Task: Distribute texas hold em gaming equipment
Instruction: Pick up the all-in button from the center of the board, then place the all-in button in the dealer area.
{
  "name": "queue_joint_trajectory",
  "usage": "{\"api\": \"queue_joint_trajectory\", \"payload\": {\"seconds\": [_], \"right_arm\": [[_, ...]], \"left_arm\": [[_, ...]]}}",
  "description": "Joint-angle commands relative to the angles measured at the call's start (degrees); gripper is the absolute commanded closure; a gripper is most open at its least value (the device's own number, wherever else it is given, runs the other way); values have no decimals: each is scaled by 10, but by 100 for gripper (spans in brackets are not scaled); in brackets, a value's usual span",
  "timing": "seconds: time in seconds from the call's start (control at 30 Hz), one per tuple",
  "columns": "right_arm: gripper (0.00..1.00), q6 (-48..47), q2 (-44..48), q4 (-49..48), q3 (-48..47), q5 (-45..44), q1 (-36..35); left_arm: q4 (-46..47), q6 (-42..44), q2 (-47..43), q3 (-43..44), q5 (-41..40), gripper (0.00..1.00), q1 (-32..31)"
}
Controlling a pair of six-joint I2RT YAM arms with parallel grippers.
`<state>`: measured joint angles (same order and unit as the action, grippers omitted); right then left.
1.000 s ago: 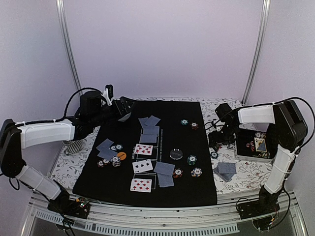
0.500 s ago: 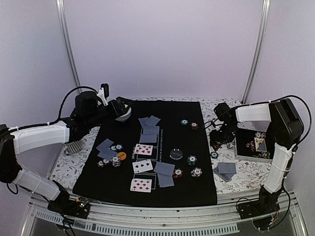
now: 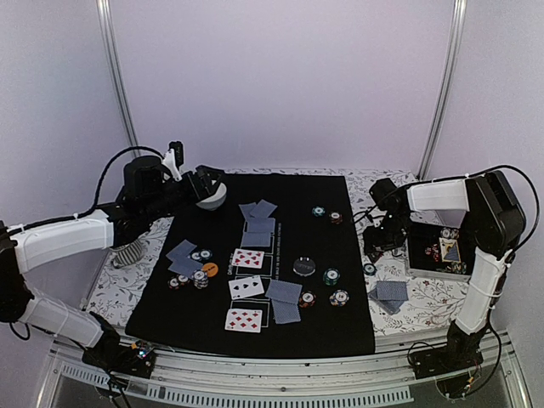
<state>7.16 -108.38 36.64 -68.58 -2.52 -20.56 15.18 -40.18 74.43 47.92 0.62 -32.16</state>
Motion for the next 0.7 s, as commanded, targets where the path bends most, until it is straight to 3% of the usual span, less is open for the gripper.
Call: {"api": "queue_joint_trajectory", "payload": {"seconds": [0.0, 0.23, 0.43, 0.5, 0.53, 0.6, 0.67], "right_arm": [[57, 3, 30, 48, -25, -24, -3], [59, 5, 39, 68, -103, -42, -50], [57, 7, -27, 44, -191, 11, -136], [50, 6, -57, 53, -227, 18, -157], [40, 5, -71, 58, -243, 20, -165], [2, 2, -88, 68, -267, 17, -177], [1, 1, -90, 74, -278, 8, -179]], "left_arm": [[-10, 24, -21, -3, -19, 14, -6], [-19, 39, -41, -9, -37, 13, -5], [-32, 47, -61, -23, -41, 13, -4], [-39, 50, -67, -26, -39, 12, -4], [-42, 53, -69, -28, -37, 12, -4], [-49, 60, -73, -28, -35, 12, -3], [-58, 65, -77, -29, -35, 12, -2]]}}
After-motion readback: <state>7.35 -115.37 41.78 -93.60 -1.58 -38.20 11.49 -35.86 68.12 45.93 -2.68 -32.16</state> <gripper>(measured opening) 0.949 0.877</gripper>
